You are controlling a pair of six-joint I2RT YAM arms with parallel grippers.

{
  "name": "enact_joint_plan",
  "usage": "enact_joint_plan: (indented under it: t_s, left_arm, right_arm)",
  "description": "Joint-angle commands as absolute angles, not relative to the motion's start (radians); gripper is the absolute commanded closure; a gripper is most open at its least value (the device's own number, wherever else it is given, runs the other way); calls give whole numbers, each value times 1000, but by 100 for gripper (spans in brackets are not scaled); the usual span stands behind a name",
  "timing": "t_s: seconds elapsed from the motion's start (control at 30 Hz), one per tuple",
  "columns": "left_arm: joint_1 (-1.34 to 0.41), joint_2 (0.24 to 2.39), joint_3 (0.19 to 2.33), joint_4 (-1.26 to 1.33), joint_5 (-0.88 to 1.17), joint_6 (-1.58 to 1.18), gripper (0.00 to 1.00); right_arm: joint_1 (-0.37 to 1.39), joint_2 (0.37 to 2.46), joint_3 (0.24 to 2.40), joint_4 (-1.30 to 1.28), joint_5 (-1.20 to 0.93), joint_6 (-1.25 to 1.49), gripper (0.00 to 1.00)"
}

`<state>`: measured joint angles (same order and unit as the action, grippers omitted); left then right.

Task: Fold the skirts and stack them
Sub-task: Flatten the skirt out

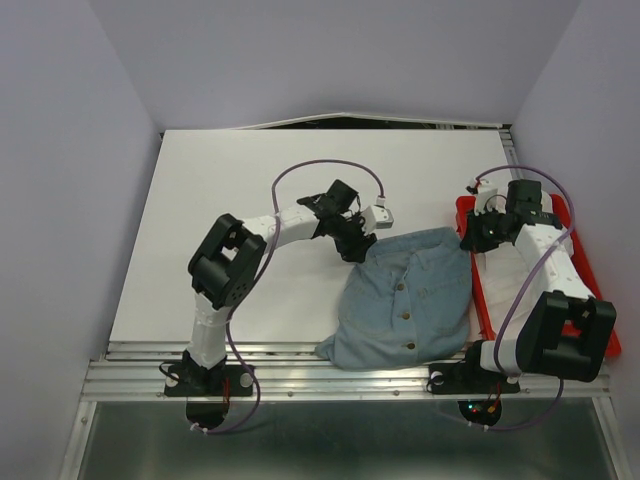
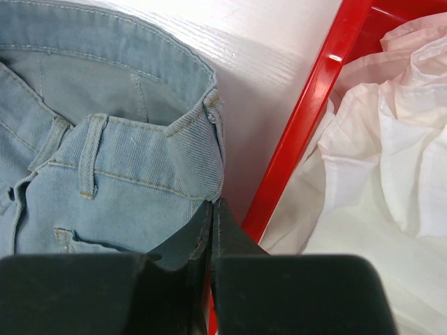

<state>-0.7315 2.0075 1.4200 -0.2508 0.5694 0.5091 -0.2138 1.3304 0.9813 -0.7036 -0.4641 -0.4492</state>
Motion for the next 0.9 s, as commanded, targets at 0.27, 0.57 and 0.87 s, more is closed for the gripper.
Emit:
enact_joint_plan:
  t_s: [0.27, 0.57, 0.87]
  left_arm:
    - [-637, 1855, 1382, -238, 728, 424, 100]
    - [-255, 1534, 993, -129, 917, 224, 100]
    - [-212, 1522, 911, -205, 896, 328, 100]
  right_arm:
    - [-209, 1305, 1058, -692, -472, -445, 99]
    - [-209, 1288, 1006, -598, -512, -321, 99]
    - [-149, 1416, 1036, -595, -715, -203, 99]
